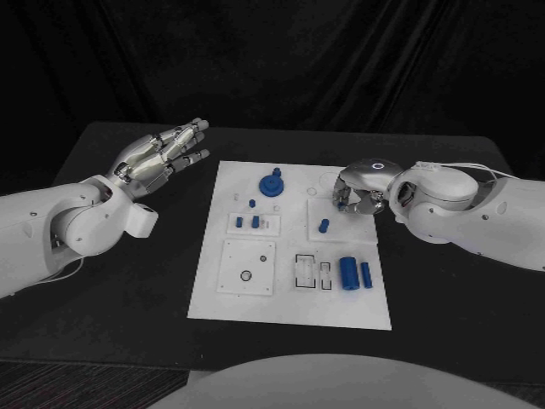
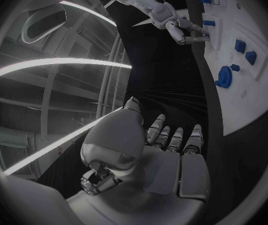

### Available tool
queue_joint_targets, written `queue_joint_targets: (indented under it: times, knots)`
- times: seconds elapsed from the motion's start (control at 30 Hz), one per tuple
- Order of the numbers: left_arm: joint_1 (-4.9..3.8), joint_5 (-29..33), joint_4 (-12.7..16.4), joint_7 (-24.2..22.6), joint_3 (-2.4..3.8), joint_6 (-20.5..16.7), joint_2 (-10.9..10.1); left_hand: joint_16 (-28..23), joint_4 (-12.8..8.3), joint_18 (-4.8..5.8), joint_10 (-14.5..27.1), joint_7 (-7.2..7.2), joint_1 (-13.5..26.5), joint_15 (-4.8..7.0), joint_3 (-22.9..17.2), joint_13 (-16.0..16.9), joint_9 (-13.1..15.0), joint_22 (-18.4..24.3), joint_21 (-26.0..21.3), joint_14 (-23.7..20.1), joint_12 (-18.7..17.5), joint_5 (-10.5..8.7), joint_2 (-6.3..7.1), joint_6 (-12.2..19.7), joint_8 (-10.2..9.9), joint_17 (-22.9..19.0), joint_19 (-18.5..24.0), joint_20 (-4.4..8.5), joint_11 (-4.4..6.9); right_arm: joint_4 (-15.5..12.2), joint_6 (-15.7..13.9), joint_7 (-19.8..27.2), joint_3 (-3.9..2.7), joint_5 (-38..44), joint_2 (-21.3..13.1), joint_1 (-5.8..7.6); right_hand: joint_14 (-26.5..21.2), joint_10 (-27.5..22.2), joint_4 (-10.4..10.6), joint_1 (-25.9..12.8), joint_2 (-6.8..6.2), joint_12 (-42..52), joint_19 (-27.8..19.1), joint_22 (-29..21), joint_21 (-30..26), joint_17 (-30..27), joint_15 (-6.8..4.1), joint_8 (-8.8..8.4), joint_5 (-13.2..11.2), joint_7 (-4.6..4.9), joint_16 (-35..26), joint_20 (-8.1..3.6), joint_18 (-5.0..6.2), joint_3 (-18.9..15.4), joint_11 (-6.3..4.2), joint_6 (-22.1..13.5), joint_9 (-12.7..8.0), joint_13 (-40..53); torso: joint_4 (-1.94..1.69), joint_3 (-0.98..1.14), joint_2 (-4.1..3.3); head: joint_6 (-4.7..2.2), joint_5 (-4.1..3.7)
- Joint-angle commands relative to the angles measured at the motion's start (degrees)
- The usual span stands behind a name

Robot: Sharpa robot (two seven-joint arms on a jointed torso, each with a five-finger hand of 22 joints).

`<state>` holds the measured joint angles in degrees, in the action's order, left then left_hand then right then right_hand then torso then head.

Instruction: Assemble the parts on the task board

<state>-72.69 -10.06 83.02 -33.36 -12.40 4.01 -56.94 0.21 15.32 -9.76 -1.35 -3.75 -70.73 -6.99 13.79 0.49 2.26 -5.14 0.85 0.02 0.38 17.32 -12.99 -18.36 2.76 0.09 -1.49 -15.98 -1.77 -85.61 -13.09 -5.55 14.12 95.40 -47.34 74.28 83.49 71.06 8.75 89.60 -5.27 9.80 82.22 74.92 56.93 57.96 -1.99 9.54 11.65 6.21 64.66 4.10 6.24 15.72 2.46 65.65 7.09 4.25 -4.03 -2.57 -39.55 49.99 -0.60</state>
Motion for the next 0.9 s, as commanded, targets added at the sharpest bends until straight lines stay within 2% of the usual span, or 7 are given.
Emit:
queue_joint_targets:
  times: [0.03, 0.27, 0.37, 0.5, 0.73, 0.9]
  knots:
    - [0.11, 0.52, -0.01, -0.16, 0.05, 0.7, 0.08, -0.21, -0.32, -0.64, -0.37, -0.02, -0.57, -0.43, 0.0, 0.07, 0.05, -0.1, 0.29, -0.02, 0.27, 0.32, -0.05, -0.28, 0.28, -0.09, -0.12, -0.42, -0.03, -0.83, -3.47, 0.48, -0.04, 0.29, -0.48, -0.07, 0.41, 0.57, -0.38, 0.39, 0.15, 0.17, 0.4, 8.31, 0.13, -0.18, 0.02, 0.18, 0.07, -0.05, -0.13, -0.04, -1.02, 0.05, -0.03, 0.51, 0.25, 0.03, -0.01, -0.04, 0.09, 0.01, 0.27]
    - [0.15, 0.52, -0.14, 0.19, 0.05, 0.82, 0.09, -0.21, -0.39, -0.64, -0.39, -0.07, -0.66, -0.43, 0.0, 0.07, 0.05, -0.09, 0.29, -0.02, 0.29, 0.41, -0.06, -0.28, 0.3, -0.09, -0.15, -0.42, -0.09, -3.52, -5.76, 0.34, -0.05, 0.3, -2.06, 1.17, 0.41, 0.74, -0.55, 0.6, 0.11, -0.02, 0.43, 8.34, 0.42, -0.47, -0.06, 0.16, 0.05, -0.08, -0.35, -0.1, -1.04, 0.05, -0.08, 0.59, 0.29, -0.05, -0.03, -0.07, 0.17, 0.01, 0.56]
    - [0.16, 0.52, -0.23, 0.38, 0.05, 0.92, 0.18, -0.21, -0.39, -0.64, -0.39, -0.08, -0.67, -0.43, 0.0, 0.07, 0.05, -0.09, 0.29, -0.02, 0.29, 0.41, -0.05, -0.27, 0.3, -0.09, -0.15, -0.42, -0.1, -5.42, -6.41, 0.13, -0.05, 0.3, -2.86, 2.59, 0.38, 0.71, -0.53, 0.59, 0.06, -0.19, 0.38, 8.31, 0.31, -0.71, -0.05, 0.08, -0.04, -0.05, -0.54, -0.11, -1.03, 0.01, -0.04, 0.52, 0.28, -0.12, 0.0, -0.07, 0.17, 0.01, 0.66]
    - [0.16, 0.52, -0.29, 0.58, 0.05, 1.03, 0.25, -0.21, -0.45, -0.63, -0.36, -0.1, -0.73, -0.41, 0.0, 0.06, 0.04, -0.09, 0.29, -0.02, 0.28, 0.47, -0.03, -0.27, 0.3, -0.09, -0.16, -0.41, -0.11, -7.31, -6.65, -0.02, -0.05, 0.3, -3.47, 3.6, 0.35, 0.65, -0.49, 0.58, 0.02, -0.45, 0.33, 8.28, 0.25, -0.9, -0.01, -0.08, -0.12, 0.0, -0.7, -0.11, -1.02, -0.02, 0.02, 0.34, 0.24, -0.22, -0.02, -0.11, 0.22, 0.01, 0.66]
    - [0.21, 0.52, -0.49, 0.95, 0.05, 1.32, 0.5, -0.21, -0.57, -0.62, -0.31, -0.22, -0.88, -0.38, -0.04, 0.04, 0.04, 0.01, 0.27, -0.02, 0.28, 0.6, -0.08, -0.28, 0.32, -0.09, -0.15, -0.4, -0.21, -10.32, -5.81, 0.04, -0.05, 0.3, -3.27, 4.27, 0.34, 0.59, -0.49, 0.67, -0.03, -0.81, 0.28, 8.29, 0.37, -1.06, 0.04, -0.37, -0.18, 0.08, -0.83, -0.09, -1.05, 0.0, 0.1, 0.03, 0.15, -0.33, 0.01, -0.12, 0.16, 0.01, 0.7]
    - [0.3, 0.52, -0.61, 1.18, 0.05, 1.54, 0.73, -0.21, -0.62, -0.61, -0.28, -0.29, -0.96, -0.36, -0.07, 0.04, 0.05, 0.05, 0.26, -0.02, 0.27, 0.67, -0.12, -0.34, 0.34, -0.09, -0.15, -0.39, -0.26, -11.99, -3.31, 0.1, -0.05, 0.3, -1.25, 3.76, 0.38, 0.49, -0.36, 0.69, -0.08, -1.42, 0.22, 8.31, 0.59, -1.25, 0.17, -0.91, -0.43, 0.26, -0.95, -0.04, -1.08, 0.03, 0.27, -0.54, -0.07, -0.46, 0.02, -0.11, 0.19, 0.01, 1.15]
